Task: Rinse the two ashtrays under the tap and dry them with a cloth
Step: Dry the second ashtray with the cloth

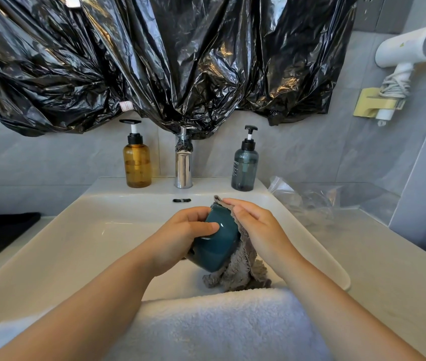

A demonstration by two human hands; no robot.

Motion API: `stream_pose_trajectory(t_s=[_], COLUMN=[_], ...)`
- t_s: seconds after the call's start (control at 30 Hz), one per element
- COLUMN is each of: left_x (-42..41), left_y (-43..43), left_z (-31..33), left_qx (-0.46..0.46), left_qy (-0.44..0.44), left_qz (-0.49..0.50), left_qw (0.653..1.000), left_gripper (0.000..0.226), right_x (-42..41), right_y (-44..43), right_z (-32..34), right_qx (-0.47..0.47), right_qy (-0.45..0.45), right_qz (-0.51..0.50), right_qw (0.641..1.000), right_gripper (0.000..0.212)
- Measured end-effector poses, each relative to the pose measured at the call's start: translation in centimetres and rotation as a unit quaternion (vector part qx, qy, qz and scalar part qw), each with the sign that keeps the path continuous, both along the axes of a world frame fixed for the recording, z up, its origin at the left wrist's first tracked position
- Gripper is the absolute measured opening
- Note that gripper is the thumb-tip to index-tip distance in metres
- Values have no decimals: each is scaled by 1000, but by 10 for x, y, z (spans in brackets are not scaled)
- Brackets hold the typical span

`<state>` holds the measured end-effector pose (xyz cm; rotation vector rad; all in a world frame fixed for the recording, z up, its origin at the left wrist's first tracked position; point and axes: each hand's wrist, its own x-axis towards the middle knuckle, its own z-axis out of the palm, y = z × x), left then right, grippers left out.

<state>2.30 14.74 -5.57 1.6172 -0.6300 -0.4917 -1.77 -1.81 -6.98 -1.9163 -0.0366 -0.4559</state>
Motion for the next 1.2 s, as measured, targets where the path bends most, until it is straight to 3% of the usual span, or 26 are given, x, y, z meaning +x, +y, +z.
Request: stream_pose_trajectory(t_s=[0.1,0.2,0.3,0.43,0.5,0.6,0.77,0.9,1.0,1.2], left_x=[4,8,5,1,-1,1,2,4,2,1], left_y=[-5,-4,-1,-1,0,-1,-2,0,-1,0], left_z=[-2,-4,-3,-4,-4,-4,-3,-5,-5,-6], left_qx=[-13,10,25,37,43,31,1,35,48,70], left_qy=[40,22,-13,-53,-58,-44,-1,-46,-77,-104], left_qz=[56,102,90,37,29,18,20,31,9,6], left_qw=[998,994,996,997,997,998,1000,998,996,992], left_gripper=[28,31,27,17,23,14,30,15,16,18], right_x=[-1,1,1,2,3,1,0,-4,-3,4], right_y=[2,3,3,-2,-4,-5,-1,1,1,-5], right_z=[-1,-4,-3,-1,0,1,-1,-1,-1,-2], right_qx=[-31,-57,-71,15,28,16,-27,-88,-125,-25], right_qy=[-3,-16,-34,-8,9,-10,-3,-35,-40,23], right_qz=[19,28,20,-19,-33,-35,4,13,-7,-50], right_qw=[999,998,997,1000,999,999,1000,995,991,998], right_gripper=[34,34,36,33,32,31,33,36,37,38])
